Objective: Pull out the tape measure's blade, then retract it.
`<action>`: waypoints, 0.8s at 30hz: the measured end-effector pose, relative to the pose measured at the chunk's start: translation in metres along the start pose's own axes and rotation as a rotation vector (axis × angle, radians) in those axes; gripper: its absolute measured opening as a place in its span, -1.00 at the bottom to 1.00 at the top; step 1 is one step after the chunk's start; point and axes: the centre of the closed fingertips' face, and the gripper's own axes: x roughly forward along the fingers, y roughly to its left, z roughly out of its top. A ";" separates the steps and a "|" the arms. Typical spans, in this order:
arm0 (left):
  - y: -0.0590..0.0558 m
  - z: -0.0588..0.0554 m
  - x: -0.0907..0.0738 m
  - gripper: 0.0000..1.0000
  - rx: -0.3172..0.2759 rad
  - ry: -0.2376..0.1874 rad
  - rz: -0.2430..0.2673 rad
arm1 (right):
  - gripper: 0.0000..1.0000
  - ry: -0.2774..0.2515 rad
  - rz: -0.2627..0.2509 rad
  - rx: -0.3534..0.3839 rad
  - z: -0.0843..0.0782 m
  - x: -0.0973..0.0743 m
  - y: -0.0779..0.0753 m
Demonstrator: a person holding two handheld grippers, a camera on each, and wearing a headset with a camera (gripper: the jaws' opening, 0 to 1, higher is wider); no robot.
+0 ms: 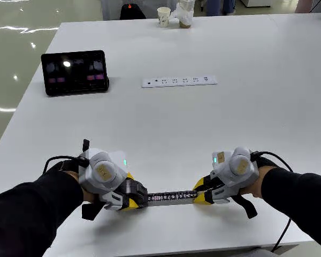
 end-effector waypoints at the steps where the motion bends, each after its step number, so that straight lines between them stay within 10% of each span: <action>1: 0.000 0.000 0.000 -0.34 0.001 0.000 0.000 | -0.78 0.000 0.000 0.000 0.000 0.000 0.000; 24: -0.001 0.001 0.000 -0.34 0.000 -0.005 0.002 | -0.78 0.023 -0.001 0.001 -0.014 -0.013 -0.001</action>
